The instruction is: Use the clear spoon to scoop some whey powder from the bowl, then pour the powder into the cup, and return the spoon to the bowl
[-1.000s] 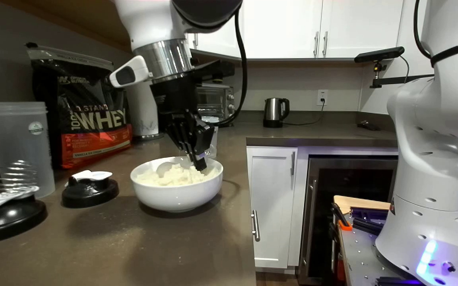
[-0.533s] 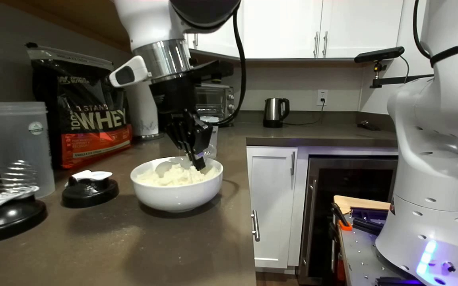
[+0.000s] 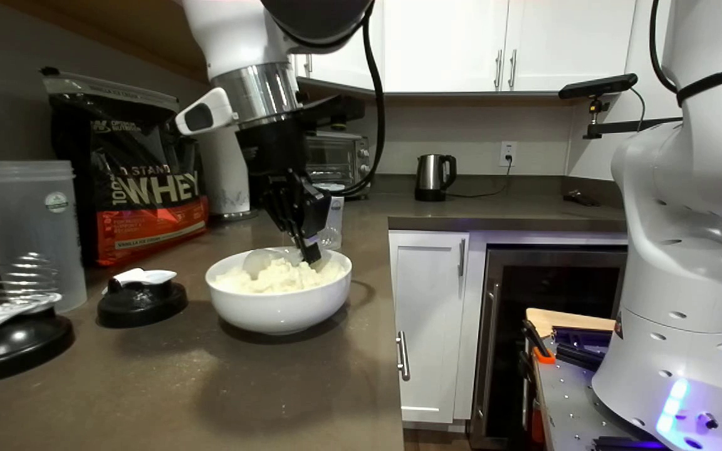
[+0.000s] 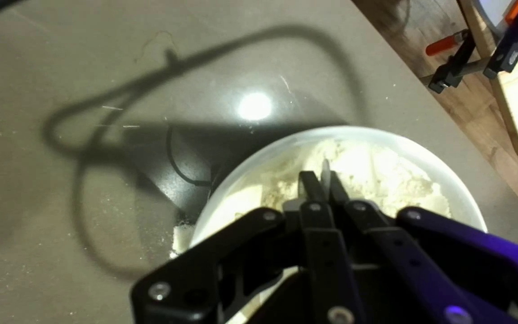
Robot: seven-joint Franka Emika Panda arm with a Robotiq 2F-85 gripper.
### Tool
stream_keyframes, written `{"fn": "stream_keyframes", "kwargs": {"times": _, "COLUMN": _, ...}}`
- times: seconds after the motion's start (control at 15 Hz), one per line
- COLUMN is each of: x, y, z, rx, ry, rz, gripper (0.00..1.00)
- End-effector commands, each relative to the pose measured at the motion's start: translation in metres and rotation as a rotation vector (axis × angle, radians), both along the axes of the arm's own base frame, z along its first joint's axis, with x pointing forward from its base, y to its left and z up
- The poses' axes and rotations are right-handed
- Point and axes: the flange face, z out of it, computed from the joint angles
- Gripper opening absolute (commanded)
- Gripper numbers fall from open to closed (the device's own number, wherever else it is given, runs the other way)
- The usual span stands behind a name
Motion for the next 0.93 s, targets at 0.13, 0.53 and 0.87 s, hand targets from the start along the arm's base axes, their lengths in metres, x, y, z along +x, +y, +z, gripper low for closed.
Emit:
{"fn": "stream_keyframes", "kwargs": {"times": 0.13, "x": 0.009, "y": -0.008, "z": 0.008, "rx": 0.023, "ry": 0.040, "rz": -0.025, "gripper": 0.01}}
{"fn": "stream_keyframes", "kwargs": {"times": 0.53, "x": 0.012, "y": -0.011, "z": 0.015, "rx": 0.070, "ry": 0.072, "rz": -0.066, "gripper": 0.01}}
{"fn": "stream_keyframes", "kwargs": {"times": 0.87, "x": 0.015, "y": -0.012, "z": 0.021, "rx": 0.105, "ry": 0.091, "rz": -0.091, "gripper": 0.01}}
